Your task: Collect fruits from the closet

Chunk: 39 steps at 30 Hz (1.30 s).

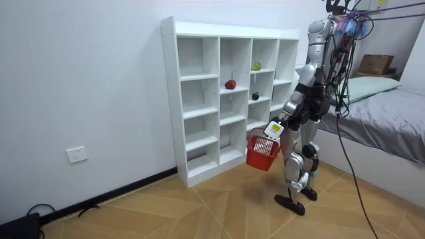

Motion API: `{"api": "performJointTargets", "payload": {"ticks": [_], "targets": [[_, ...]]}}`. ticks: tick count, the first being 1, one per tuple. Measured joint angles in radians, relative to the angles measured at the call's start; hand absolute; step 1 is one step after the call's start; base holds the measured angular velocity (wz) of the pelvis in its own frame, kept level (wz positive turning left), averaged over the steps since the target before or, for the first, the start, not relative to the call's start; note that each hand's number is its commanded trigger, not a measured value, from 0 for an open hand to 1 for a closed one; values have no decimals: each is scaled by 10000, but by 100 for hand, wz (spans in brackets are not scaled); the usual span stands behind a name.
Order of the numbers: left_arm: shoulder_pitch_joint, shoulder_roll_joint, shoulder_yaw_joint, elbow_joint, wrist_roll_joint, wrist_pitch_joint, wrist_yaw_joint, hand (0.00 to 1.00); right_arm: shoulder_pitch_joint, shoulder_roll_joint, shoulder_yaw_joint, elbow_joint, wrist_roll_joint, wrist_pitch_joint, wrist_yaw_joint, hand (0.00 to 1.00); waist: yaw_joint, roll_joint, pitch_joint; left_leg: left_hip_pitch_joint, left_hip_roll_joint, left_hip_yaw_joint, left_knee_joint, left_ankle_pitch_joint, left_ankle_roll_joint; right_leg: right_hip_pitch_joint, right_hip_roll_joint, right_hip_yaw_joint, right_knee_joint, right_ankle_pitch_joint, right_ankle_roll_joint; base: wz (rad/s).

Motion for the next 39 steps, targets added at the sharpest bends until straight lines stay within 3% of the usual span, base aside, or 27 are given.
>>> {"api": "performJointTargets", "payload": {"ticks": [8,22,30,35,39], "targets": [[25,39,-2,-1,0,-1,-196,100,-10,3,10,34,-80,2,-33,0,7,-126,10,-8,-2,-3,0,0,0,-2,-2,-3,-11,0,0,0],[21,62,59,-2,3,-8,-176,100,20,-18,-284,-103,82,92,-415,0,10,-144,5,7,0,-6,0,0,0,-18,6,58,3,1,-1,0],[-8,263,292,0,6,-44,-115,100,0,-102,-461,-785,43,-171,-1143,0,-13,-242,23,10,0,-1,-5,0,0,-15,5,56,13,1,-1,0],[-5,310,442,-148,11,-41,-17,100,164,-106,-740,-2539,-92,-146,-1716,0,-20,-274,101,-11,0,15,-20,-2,3,-144,4,151,148,-10,11,-5],[60,340,562,-626,100,-49,-4,100,188,-134,-883,-3949,-441,-332,-2209,0,-42,-264,64,-25,0,20,-38,-9,14,-182,13,172,160,-2,14,-2]]}}
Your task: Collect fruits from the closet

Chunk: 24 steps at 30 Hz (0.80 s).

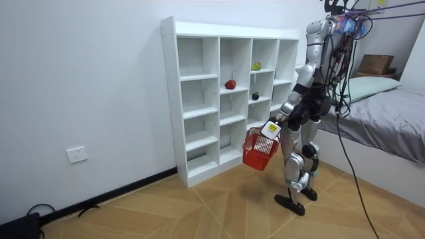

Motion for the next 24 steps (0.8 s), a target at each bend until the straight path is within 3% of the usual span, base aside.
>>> {"api": "performJointTargets", "payload": {"ticks": [5,12,24], "targets": [[24,-3,95,-207,108,-204,41,100,46,-1,20,-1738,-1058,-100,-759,0,2,28,-34,-46,-7,12,6,2,1,-96,-5,-37,86,-1,-1,0],[164,-5,98,-246,97,-239,-196,100,88,-9,31,-3797,-1429,-336,-1831,0,28,12,-79,-41,-12,6,14,2,2,-77,-10,-59,100,-3,3,0],[237,-43,69,-283,552,-222,-201,100,131,-56,338,-6559,-3074,-322,-1924,0,77,52,-105,17,-1,8,20,3,2,-65,9,1,162,4,-6,0]]}}
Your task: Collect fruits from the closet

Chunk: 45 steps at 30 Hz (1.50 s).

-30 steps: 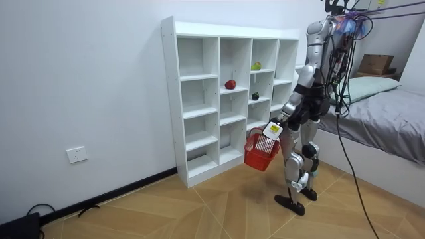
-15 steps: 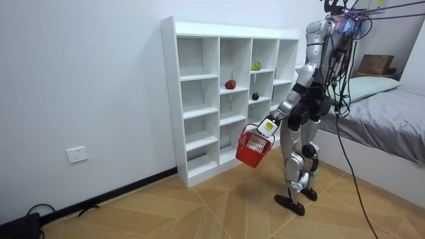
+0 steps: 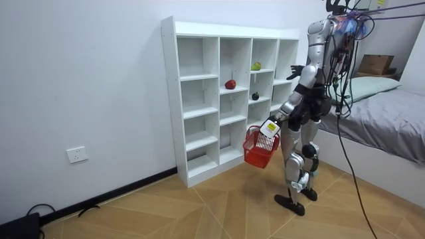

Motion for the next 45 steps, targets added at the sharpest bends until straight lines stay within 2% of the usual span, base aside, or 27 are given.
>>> {"api": "performJointTargets", "payload": {"ticks": [5,15,19,22,26,34,38,45], "targets": [[27,-7,-55,12,121,22,8,100,-8,-2,221,-109,-49,7,300,0,17,7,8,-15,-3,-33,1,0,0,21,-22,-165,-4,5,-3,2],[20,-4,-58,47,238,22,-8,100,-323,-83,211,-1071,-424,14,549,0,200,-53,49,-38,-2,-52,-19,0,1,7,-46,-172,-4,3,-1,0],[-4,0,-57,258,244,22,-62,100,-796,-147,223,-1403,-794,9,549,0,273,-127,69,-29,-3,-63,-15,0,1,40,-27,-175,-23,4,-2,0],[-26,12,-39,433,189,22,-186,100,-853,-343,333,-1731,-1235,6,550,0,411,-238,105,-79,-3,-64,-8,0,0,-17,-40,-179,-31,4,-2,0],[-113,10,-41,434,169,38,-200,100,-856,-347,440,-1871,-1500,6,548,0,540,-371,57,-235,-2,-96,12,0,1,-144,-32,-195,-24,11,-7,2],[-174,-30,-39,425,264,43,-213,100,-863,-370,627,-2441,-1535,6,536,0,603,-294,73,-255,-5,-95,9,1,1,-151,-26,-245,-27,33,-5,0],[-247,-48,-221,427,336,41,-188,100,-1074,-552,681,-2605,-1512,3,509,0,658,-302,72,-252,-9,-103,8,2,2,-141,-8,-266,-23,33,-5,0],[-290,-48,-416,420,339,46,-179,100,-1625,-742,961,-2620,-1508,7,498,0,696,-486,42,-345,-25,-273,27,4,4,-137,-22,-440,-58,33,-4,7]]}}
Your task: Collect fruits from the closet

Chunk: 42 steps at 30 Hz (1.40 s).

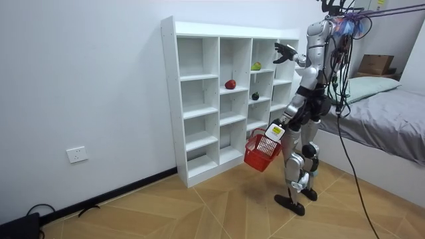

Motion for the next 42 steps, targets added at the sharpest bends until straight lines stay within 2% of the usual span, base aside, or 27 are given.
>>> {"api": "performJointTargets", "payload": {"ticks": [6,22,29,31,38,42], "targets": [[-8,9,-26,-7,-3,10,-5,100,-12,-5,30,-156,13,5,28,0,101,-41,-2,-1,-8,-69,0,0,0,144,1,-100,-140,26,12,5],[36,56,-236,-5,-3,45,-42,100,-165,-13,346,-156,88,9,26,0,94,-32,45,-19,-17,-126,-1,0,0,174,-8,-148,-144,25,12,0],[207,80,-223,-104,56,101,-25,100,-367,-24,349,-122,878,28,155,0,77,-14,57,-19,-17,-146,-1,0,1,208,-32,-181,-155,25,13,0],[243,110,-214,-76,44,110,-24,100,-368,-33,346,36,915,37,155,0,49,-41,72,-20,-31,-241,15,1,2,274,-98,-310,-189,20,15,14],[307,161,-195,-166,35,151,-26,100,-367,-328,303,1108,1332,215,171,0,49,-123,58,-204,-92,-604,150,6,9,312,-135,-583,-293,18,24,15],[387,177,-195,-234,64,186,-31,100,-367,-407,303,1347,1538,217,273,0,86,-126,57,-218,-98,-625,151,7,12,319,-139,-606,-294,15,27,2]]}}
